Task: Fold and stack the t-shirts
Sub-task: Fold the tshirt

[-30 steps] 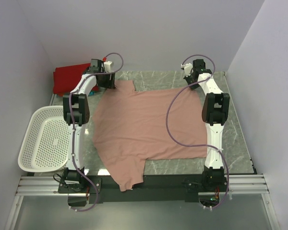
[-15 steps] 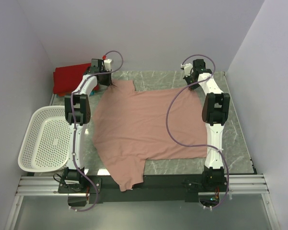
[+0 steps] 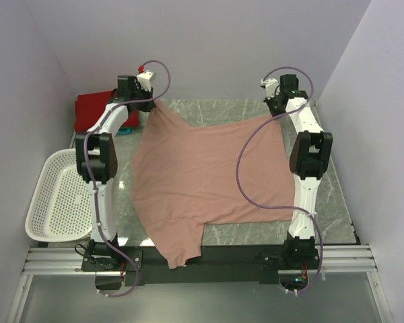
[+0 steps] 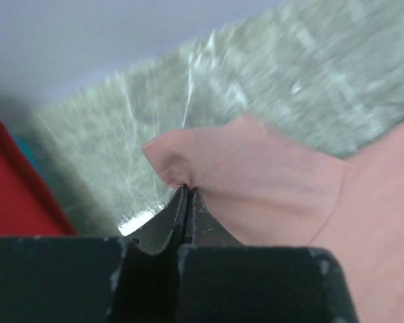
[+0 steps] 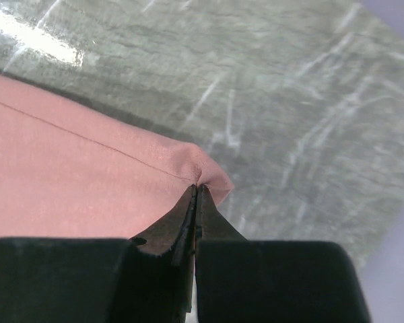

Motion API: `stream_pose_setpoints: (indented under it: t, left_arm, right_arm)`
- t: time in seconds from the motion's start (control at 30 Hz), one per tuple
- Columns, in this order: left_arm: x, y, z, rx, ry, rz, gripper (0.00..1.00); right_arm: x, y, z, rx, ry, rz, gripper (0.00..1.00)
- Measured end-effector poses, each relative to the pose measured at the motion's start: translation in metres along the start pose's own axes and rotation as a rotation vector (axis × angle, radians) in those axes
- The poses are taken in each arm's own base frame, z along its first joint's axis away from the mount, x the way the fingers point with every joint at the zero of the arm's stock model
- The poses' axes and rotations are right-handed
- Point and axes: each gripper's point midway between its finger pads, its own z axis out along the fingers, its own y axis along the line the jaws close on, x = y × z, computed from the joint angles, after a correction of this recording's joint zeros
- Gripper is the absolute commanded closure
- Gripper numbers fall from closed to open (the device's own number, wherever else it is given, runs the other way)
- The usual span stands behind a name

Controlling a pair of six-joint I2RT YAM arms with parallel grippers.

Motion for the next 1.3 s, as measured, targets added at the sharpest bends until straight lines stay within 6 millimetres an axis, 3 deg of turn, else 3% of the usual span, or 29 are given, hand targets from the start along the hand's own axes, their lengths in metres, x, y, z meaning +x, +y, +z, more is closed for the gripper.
stream_pose_setpoints:
  t: [0.1,0.27,0.57,0.97,1.13,1.3]
  left_arm:
    - [-0.03,-0.01,-0.026,0.016,-0.079,0.062,1.0]
    - [-0.041,-0.023,-0.055,0.047,-0.126,0.136,1.0]
    - [0.006,-0.04,-0.094,0.092,-0.073,0.198,1.0]
    - [0.024,-0.073,-0.163,0.124,-0.104,0.291,1.0]
    - [0.058,-0.088,-0.183,0.153,-0.055,0.318,1.0]
    - [0.112,-0.101,-0.192,0.195,0.044,0.324,1.0]
  right_arm:
    - [-0.005,-0.007,-0.016,0.008,-0.023,0.0,1.0]
    - [-0.006,-0.008,-0.032,0.0,-0.042,-0.011,1.0]
    - [0.021,0.007,-0.033,-0.076,-0.004,-0.014,1.0]
    - [0.039,0.006,-0.077,-0.101,-0.008,-0.039,1.0]
    - [0.07,0.024,-0.079,-0.158,0.046,-0.062,1.0]
    - [0.104,0.044,-0.07,-0.221,0.121,-0.077,1.0]
